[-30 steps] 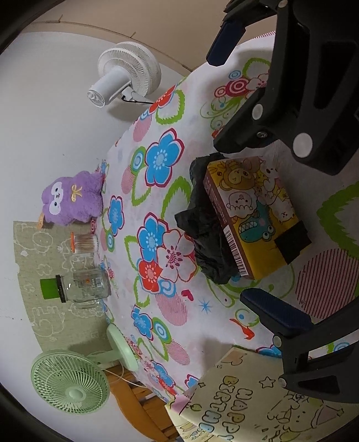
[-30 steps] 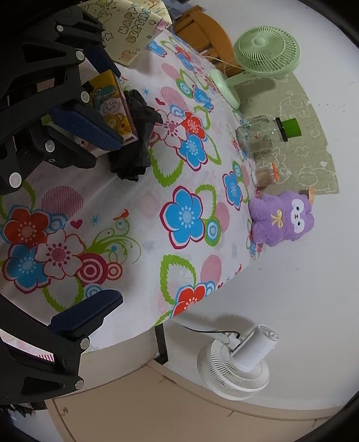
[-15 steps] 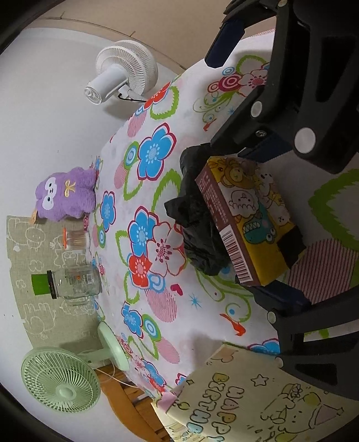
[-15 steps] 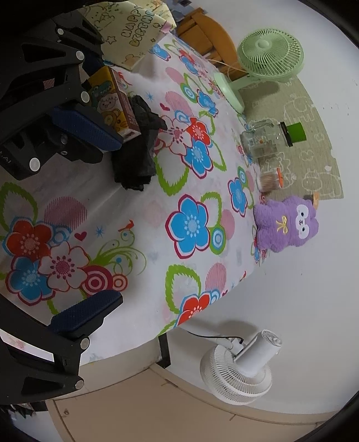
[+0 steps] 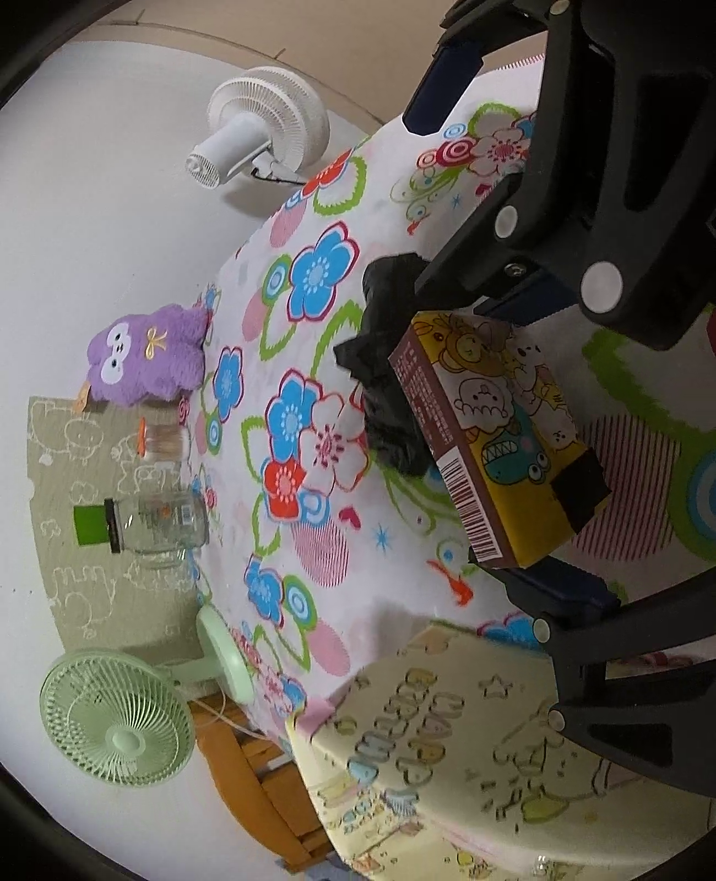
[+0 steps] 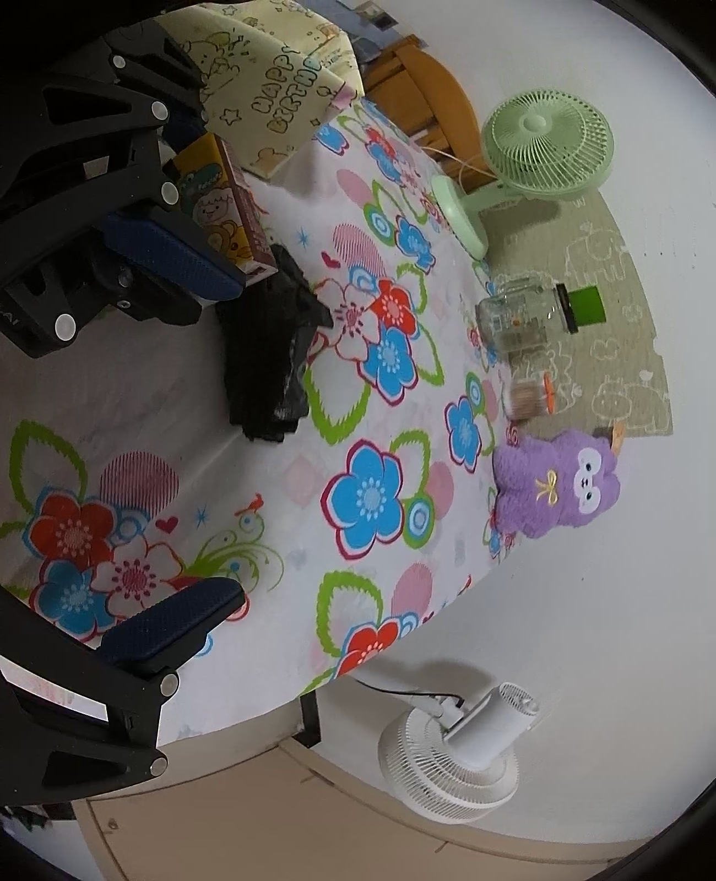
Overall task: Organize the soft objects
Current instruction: 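Approach the yellow cartoon package with the left tool while the right tool reaches the black bag, then grasp the yellow package with the left tool while the right tool grasps the black bag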
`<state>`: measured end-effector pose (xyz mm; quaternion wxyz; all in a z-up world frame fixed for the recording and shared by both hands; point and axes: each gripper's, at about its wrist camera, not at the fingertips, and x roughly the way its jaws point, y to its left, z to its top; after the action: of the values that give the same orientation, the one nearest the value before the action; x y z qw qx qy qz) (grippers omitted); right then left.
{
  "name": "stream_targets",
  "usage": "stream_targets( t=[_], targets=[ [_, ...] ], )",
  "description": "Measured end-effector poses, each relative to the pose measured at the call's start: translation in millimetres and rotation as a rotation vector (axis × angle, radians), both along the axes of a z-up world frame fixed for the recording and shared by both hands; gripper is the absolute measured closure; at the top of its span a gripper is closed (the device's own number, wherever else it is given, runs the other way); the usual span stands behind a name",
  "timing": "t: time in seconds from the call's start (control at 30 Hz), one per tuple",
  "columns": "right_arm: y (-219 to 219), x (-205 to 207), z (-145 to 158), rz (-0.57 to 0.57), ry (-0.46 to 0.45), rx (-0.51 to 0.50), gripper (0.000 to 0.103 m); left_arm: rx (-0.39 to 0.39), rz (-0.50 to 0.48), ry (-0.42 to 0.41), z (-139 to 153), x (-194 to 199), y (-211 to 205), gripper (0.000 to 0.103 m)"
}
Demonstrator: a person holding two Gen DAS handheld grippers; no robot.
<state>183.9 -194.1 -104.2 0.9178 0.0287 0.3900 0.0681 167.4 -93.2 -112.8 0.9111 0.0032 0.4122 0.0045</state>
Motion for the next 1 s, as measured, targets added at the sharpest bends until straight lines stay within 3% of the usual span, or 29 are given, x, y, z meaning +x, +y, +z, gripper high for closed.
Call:
stream_targets(
  t=[0.43, 0.73, 0.87, 1.0],
  targets=[
    [22.1, 17.7, 0.9, 0.076, -0.021, -0.026, 0.001, -0.012, 0.042, 0.031, -4.2, 10.9, 17.1, 0.024],
    [26.3, 35.6, -10.0, 0.105, 0.020, -0.031, 0.009, -0.009, 0.040, 0.062, -12.1, 25.3, 17.1, 0.024],
    [29.0, 43.0, -16.0, 0.127, 0.053, -0.018, 0.019, -0.008, 0.040, 0.061, -12.6, 27.9, 17.2, 0.023],
    [28.8, 46.1, -20.9, 0.151, 0.086, 0.023, 0.041, -0.002, 0.037, 0.061, -13.7, 29.0, 16.5, 0.023]
  ],
)
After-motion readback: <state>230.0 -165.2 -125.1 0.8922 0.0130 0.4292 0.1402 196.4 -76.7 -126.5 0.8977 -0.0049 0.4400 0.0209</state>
